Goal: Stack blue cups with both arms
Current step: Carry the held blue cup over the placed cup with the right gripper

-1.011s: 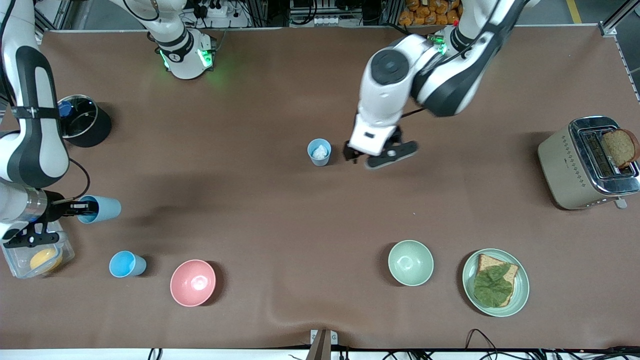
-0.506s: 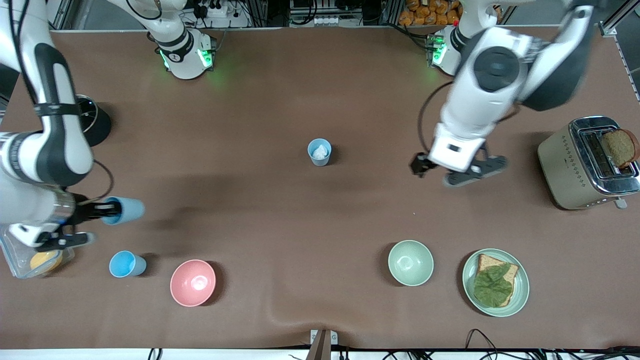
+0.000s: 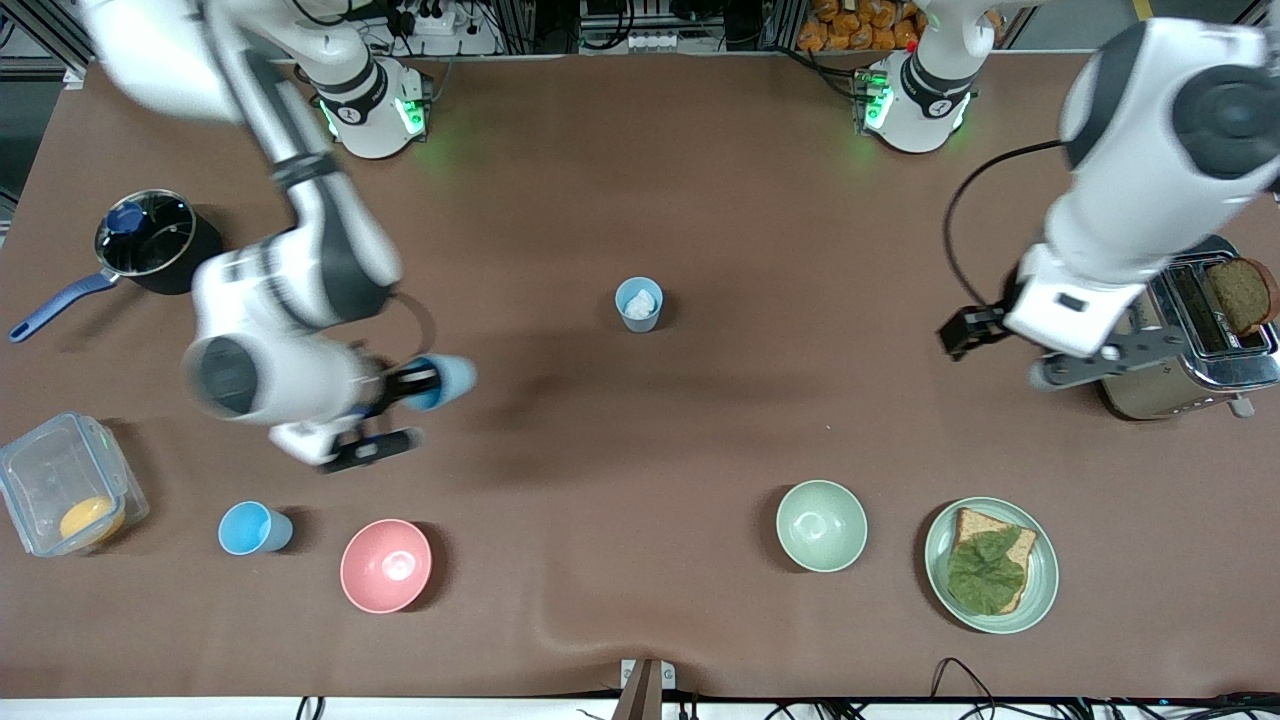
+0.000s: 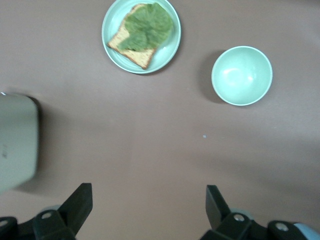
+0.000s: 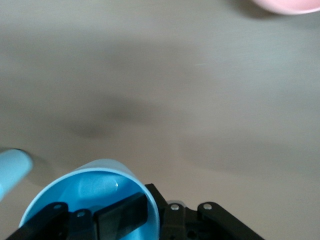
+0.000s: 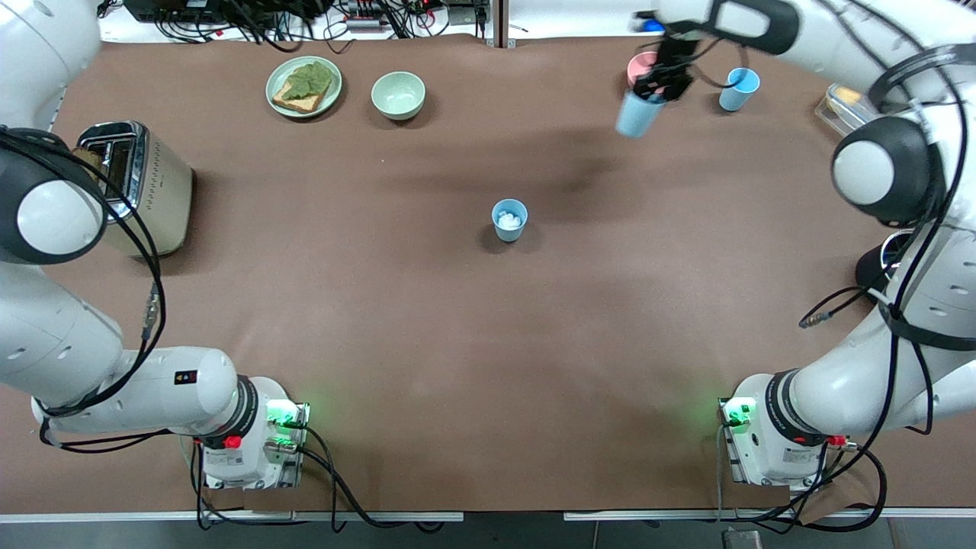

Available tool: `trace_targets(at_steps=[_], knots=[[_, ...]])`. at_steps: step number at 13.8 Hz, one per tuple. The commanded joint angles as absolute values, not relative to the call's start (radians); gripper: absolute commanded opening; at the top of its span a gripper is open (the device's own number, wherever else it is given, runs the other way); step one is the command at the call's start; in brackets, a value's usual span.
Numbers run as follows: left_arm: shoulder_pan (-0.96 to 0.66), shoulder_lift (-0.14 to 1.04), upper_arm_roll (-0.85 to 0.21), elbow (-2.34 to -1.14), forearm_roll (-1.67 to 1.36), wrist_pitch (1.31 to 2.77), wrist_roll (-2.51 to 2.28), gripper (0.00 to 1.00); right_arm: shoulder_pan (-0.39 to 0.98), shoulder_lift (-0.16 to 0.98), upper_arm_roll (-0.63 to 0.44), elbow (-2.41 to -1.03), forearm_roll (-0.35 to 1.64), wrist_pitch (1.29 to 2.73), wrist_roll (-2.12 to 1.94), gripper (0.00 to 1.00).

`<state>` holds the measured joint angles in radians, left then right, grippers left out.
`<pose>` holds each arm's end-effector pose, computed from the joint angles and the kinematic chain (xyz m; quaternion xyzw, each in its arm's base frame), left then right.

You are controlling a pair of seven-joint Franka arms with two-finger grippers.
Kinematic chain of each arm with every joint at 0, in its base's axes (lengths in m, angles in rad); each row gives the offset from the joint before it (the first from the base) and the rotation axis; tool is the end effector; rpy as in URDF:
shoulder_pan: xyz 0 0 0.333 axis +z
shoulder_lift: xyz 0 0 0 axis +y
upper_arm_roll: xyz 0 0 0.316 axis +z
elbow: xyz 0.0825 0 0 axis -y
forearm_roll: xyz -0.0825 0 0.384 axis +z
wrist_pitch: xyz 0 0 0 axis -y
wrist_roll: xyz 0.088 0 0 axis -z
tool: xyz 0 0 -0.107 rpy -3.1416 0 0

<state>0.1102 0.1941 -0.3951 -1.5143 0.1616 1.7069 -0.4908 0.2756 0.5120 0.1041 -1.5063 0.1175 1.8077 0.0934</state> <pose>0.6033 -0.1391 0.5576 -0.9944 -0.0959 -0.0225 0.0372 0.6248 0.2490 0.3558 -0.9842 -0.1181 0.1199 0.0547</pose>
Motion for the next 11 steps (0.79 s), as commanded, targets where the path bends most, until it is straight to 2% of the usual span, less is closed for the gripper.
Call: trace_targets(at_steps=[1, 7, 9, 11], knots=[[0.198, 0.161, -0.408, -1.485, 0.123, 1.663, -0.375, 1.00, 0.408, 0.524, 0.087, -1.471, 0.110, 1.810, 0.295, 0.00], [0.242, 0.106, -0.410, -1.485, 0.092, 1.612, -0.235, 1.00, 0.623, 0.545, 0.087, -1.557, 0.113, 1.952, 0.587, 0.00], [0.227, 0.066, -0.365, -1.511, 0.037, 1.597, -0.160, 1.00, 0.698, 0.545, 0.086, -1.604, 0.114, 2.037, 0.725, 0.00], [0.140, 0.048, -0.278, -1.543, 0.028, 1.597, -0.156, 1.00, 0.719, 0.540, 0.084, -1.615, 0.110, 2.034, 0.758, 0.00]])
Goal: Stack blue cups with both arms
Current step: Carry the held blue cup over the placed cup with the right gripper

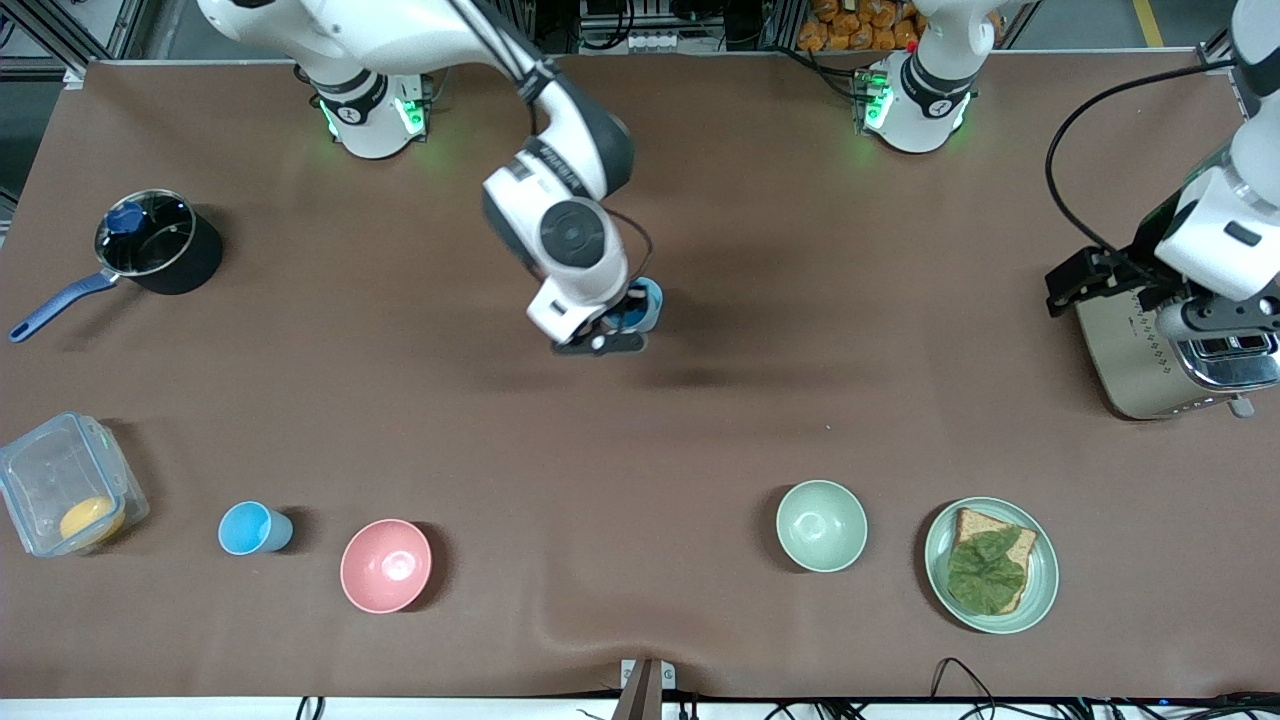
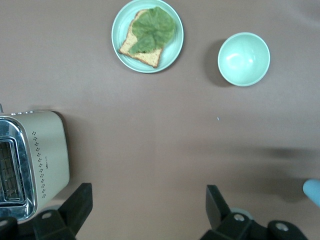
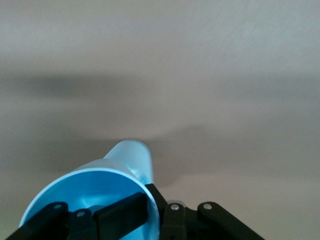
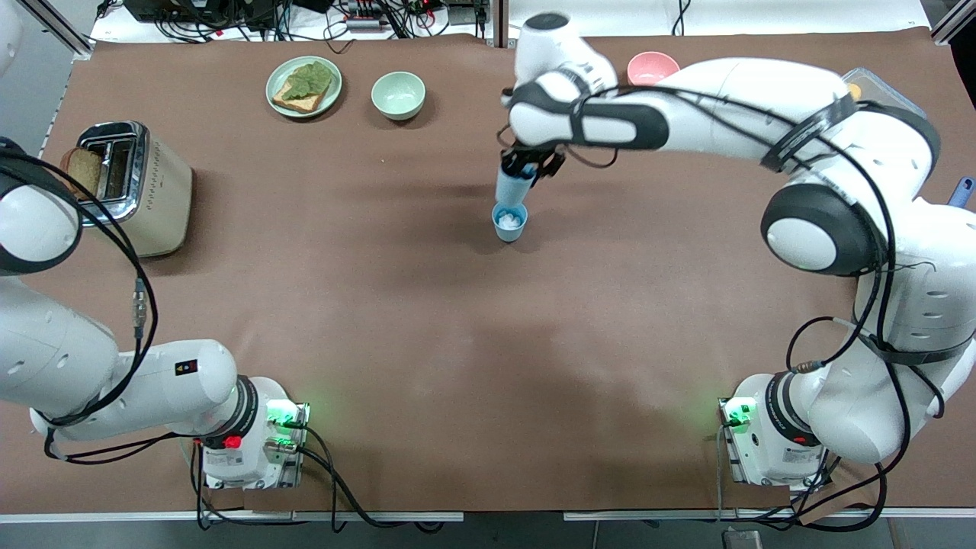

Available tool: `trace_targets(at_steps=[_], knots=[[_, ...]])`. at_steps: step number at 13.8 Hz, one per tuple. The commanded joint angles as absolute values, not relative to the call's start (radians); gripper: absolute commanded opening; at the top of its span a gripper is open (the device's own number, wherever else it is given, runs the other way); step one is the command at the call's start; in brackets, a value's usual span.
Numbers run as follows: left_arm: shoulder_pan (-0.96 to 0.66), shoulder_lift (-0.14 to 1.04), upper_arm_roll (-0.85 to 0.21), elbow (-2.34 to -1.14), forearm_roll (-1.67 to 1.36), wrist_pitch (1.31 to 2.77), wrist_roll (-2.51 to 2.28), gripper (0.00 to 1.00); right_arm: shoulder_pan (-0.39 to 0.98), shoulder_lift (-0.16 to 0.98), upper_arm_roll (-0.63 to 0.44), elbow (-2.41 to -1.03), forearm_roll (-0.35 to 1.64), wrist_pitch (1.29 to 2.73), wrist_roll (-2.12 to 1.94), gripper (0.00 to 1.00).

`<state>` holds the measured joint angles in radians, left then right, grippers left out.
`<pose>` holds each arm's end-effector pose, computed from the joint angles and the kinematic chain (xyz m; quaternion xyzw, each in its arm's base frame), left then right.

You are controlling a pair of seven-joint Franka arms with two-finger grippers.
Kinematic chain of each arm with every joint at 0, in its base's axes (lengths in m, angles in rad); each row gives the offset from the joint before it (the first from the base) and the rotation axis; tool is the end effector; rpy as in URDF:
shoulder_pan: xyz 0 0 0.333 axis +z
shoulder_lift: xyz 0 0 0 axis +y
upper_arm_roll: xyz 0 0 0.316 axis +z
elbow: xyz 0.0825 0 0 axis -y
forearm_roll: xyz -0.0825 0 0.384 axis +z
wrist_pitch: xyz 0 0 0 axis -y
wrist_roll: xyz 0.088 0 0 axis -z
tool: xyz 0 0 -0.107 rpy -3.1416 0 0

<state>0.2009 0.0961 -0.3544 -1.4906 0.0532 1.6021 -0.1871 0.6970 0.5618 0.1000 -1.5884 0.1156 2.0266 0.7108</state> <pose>0.5812 -0.0740 0.6137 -0.9997 -0.0172 -0.0122 0.0080 0.4761 0.4843 0.3005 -0.9951 -0.0084 0.0971 0.0147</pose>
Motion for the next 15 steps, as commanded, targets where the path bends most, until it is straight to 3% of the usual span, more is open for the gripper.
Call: trace_targets(at_steps=[1, 5, 7, 11, 15], knots=[[0.077, 0.034, -0.220, -1.563, 0.028, 1.597, -0.152, 1.00, 0.712, 0.526, 0.084, -1.614, 0.110, 2.005, 0.758, 0.00], [0.012, 0.021, -0.156, -1.574, 0.025, 1.597, -0.146, 1.00, 0.722, 0.471, 0.083, -1.614, 0.025, 1.898, 0.817, 0.00], [-0.009, 0.025, -0.143, -1.578, 0.020, 1.600, -0.146, 1.00, 0.753, 0.482, 0.086, -1.614, -0.040, 1.910, 0.937, 0.00], [-0.129, 0.005, -0.002, -1.594, -0.020, 1.608, -0.143, 1.00, 0.785, 0.509, 0.086, -1.624, -0.041, 1.963, 1.000, 0.00], [-0.133, -0.017, 0.002, -1.623, -0.020, 1.617, -0.144, 1.00, 0.788, 0.528, 0.086, -1.624, -0.046, 1.963, 1.011, 0.00]])
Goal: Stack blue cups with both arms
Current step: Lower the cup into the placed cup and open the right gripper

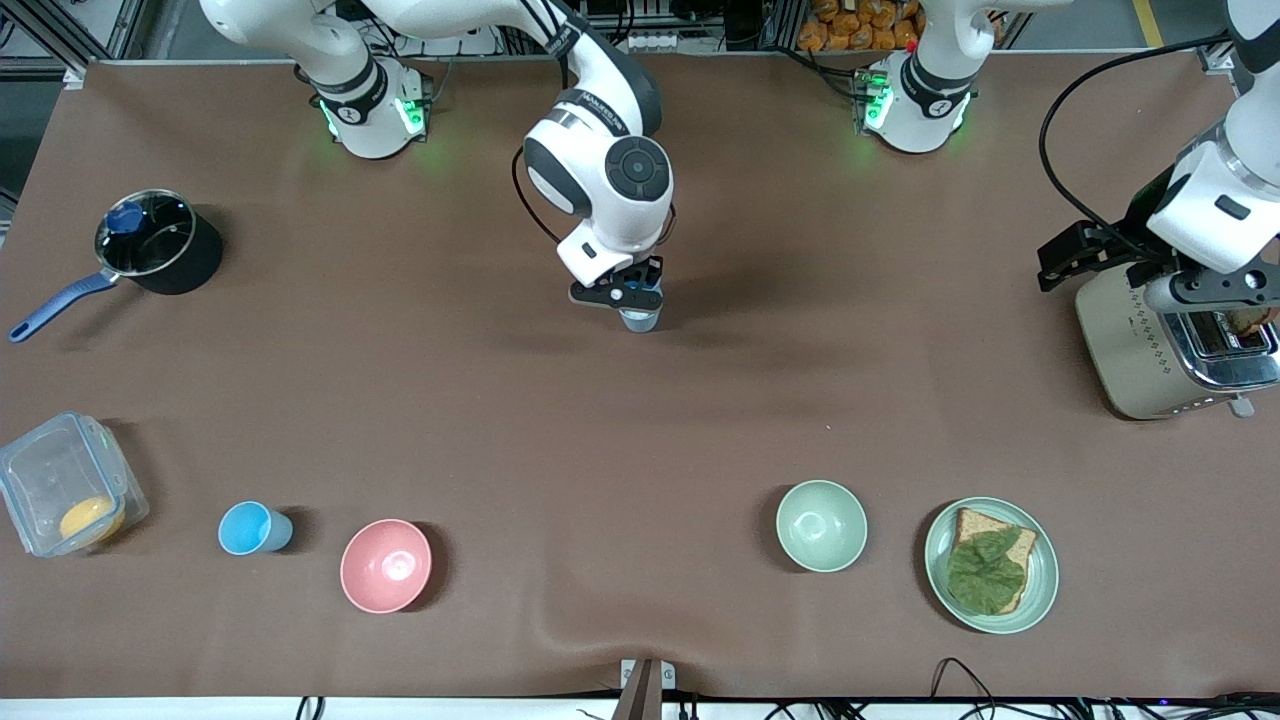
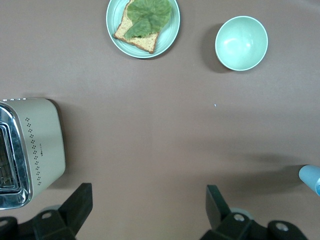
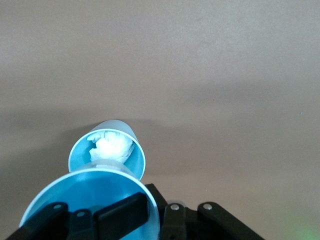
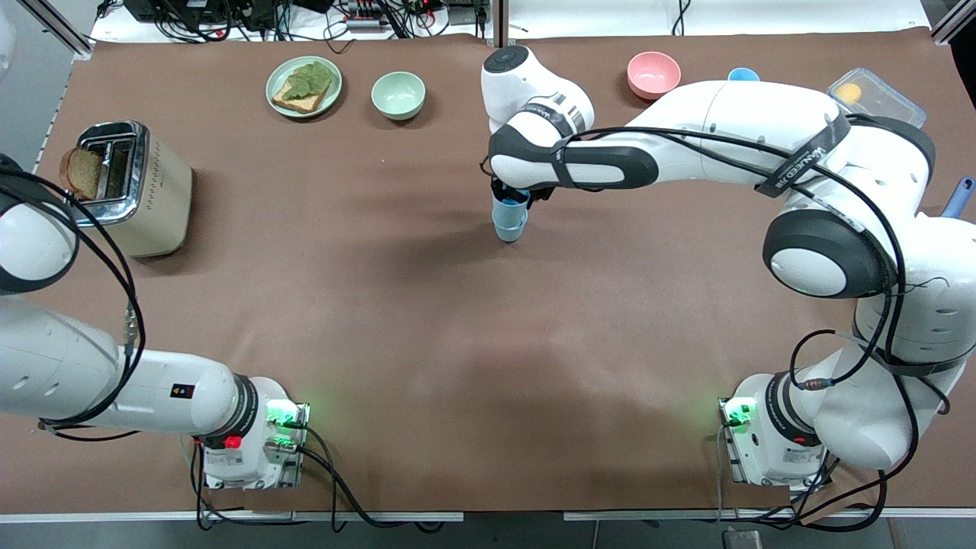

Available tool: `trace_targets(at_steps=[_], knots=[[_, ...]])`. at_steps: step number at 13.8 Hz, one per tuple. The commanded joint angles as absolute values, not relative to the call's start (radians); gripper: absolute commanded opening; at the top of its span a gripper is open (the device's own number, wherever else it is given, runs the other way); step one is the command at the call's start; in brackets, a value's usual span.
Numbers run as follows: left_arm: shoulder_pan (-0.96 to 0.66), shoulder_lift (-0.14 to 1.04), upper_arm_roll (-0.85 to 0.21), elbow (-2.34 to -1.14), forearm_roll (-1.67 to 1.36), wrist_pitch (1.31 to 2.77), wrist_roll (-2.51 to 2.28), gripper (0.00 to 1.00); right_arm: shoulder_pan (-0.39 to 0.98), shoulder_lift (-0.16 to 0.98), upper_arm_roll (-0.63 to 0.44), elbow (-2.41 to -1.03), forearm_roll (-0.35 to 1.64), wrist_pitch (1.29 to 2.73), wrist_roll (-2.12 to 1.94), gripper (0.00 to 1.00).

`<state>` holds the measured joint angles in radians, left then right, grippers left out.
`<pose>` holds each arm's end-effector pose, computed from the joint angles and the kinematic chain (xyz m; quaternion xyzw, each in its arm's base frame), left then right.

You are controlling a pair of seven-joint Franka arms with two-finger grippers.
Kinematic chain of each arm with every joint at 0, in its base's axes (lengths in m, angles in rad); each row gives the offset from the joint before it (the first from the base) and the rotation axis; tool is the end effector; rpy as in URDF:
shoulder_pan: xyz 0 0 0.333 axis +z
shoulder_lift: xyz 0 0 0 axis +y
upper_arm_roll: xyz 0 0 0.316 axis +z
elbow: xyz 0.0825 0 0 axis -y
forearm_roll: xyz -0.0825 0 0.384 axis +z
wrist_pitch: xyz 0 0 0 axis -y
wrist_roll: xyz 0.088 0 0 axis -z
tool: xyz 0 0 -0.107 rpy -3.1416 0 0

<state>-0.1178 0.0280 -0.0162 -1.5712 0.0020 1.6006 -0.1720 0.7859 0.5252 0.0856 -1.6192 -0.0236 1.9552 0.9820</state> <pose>0.5606 -0.0752 0.6113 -0.9998 -0.0190 -0.0008 0.0007 0.4332 0.5026 0.3053 0.9941 -0.0533 -0.0652 0.0679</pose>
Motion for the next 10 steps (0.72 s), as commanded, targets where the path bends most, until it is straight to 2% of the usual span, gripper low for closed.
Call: trace_targets(at_steps=[1, 10], knots=[[-0.132, -0.024, 0.002, -1.626, -0.020, 1.623, -0.144, 1.00, 0.788, 0.531, 0.086, -1.623, -0.046, 1.963, 1.012, 0.00], [-0.126, -0.028, -0.006, -1.628, -0.020, 1.626, -0.143, 1.00, 0.788, 0.560, 0.084, -1.621, -0.055, 1.991, 1.032, 0.00]])
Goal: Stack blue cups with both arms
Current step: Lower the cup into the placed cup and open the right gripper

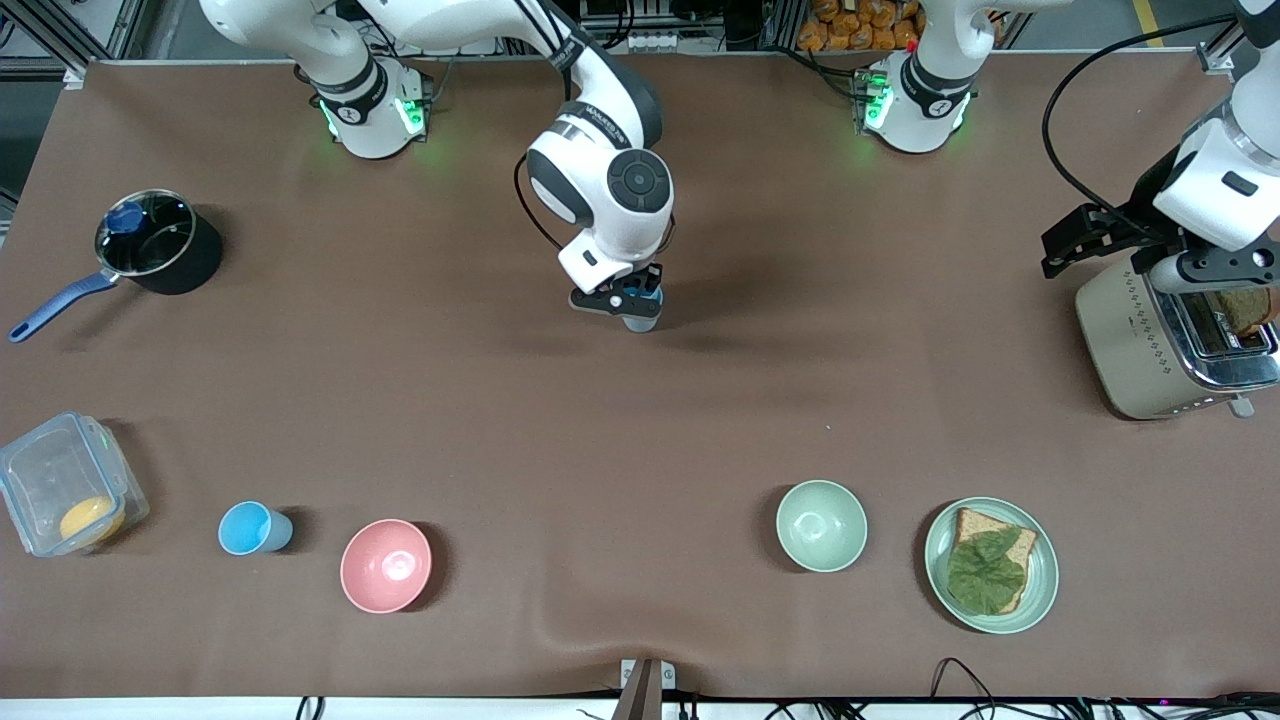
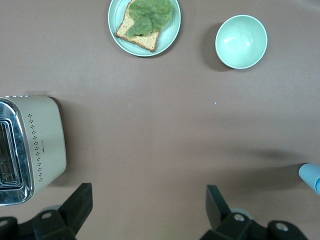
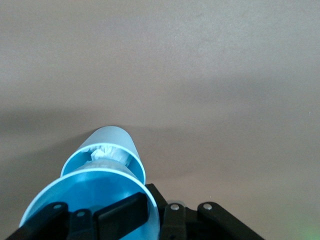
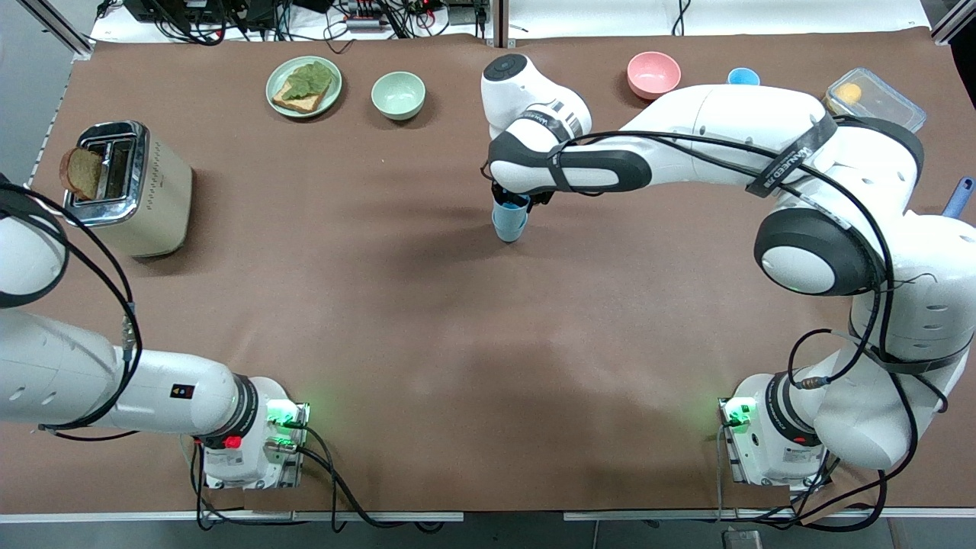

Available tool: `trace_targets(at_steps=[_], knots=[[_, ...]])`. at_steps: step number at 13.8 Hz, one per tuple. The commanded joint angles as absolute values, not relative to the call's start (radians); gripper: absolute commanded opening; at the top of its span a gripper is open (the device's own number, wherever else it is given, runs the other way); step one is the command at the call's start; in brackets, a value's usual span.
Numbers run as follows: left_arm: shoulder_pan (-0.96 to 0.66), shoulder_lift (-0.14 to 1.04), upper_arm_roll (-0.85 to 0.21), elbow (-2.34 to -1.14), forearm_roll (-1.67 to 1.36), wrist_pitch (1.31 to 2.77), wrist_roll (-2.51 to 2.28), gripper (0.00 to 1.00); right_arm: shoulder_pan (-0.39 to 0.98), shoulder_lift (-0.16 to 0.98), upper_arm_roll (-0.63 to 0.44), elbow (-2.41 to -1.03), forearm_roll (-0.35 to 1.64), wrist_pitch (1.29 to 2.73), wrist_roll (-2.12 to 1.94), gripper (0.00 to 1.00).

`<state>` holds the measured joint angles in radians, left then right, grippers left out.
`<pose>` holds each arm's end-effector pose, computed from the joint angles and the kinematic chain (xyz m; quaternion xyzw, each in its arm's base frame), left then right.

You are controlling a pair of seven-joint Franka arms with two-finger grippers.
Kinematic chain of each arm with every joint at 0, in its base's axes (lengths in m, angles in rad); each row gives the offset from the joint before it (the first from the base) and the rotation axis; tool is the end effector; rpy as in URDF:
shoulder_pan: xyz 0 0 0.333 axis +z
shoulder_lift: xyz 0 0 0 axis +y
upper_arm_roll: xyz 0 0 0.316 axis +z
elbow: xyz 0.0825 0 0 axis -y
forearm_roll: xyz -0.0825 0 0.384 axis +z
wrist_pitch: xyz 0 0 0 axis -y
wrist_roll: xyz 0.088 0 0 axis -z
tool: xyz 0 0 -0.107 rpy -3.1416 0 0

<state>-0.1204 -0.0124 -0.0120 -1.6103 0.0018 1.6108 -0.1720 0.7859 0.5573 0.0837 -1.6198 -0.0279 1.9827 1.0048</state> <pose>0.5492 -0.0730 0.6162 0.9998 0.0198 0.0065 0.0000 0.4354 0.5032 0.2856 0.9932 -0.0646 -0.0653 0.0712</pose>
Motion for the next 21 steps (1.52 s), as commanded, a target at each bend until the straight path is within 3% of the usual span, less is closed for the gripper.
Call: trace_targets(at_steps=[1, 13, 14, 15, 16, 21], knots=[[-0.126, -0.028, -0.006, -1.626, -0.020, 1.625, -0.143, 1.00, 0.788, 0.564, 0.083, -1.621, -0.060, 1.991, 1.032, 0.00], [-0.126, -0.029, -0.014, -1.624, -0.009, 1.609, -0.150, 1.00, 0.788, 0.612, 0.083, -1.609, -0.087, 2.013, 1.031, 0.00], [-0.126, -0.029, -0.012, -1.624, -0.008, 1.609, -0.150, 1.00, 0.788, 0.615, 0.084, -1.603, -0.097, 2.011, 1.032, 0.25], [-0.124, -0.029, -0.012, -1.623, -0.008, 1.609, -0.149, 1.00, 0.788, 0.615, 0.084, -1.601, -0.095, 2.008, 1.034, 0.77], [-0.123, -0.029, -0.012, -1.618, -0.006, 1.609, -0.149, 1.00, 0.788, 0.614, 0.084, -1.601, -0.097, 2.005, 1.040, 1.00], [-0.121, -0.029, -0.011, -1.618, -0.006, 1.600, -0.150, 1.00, 0.792, 0.600, 0.087, -1.540, -0.095, 1.896, 1.046, 1.00]])
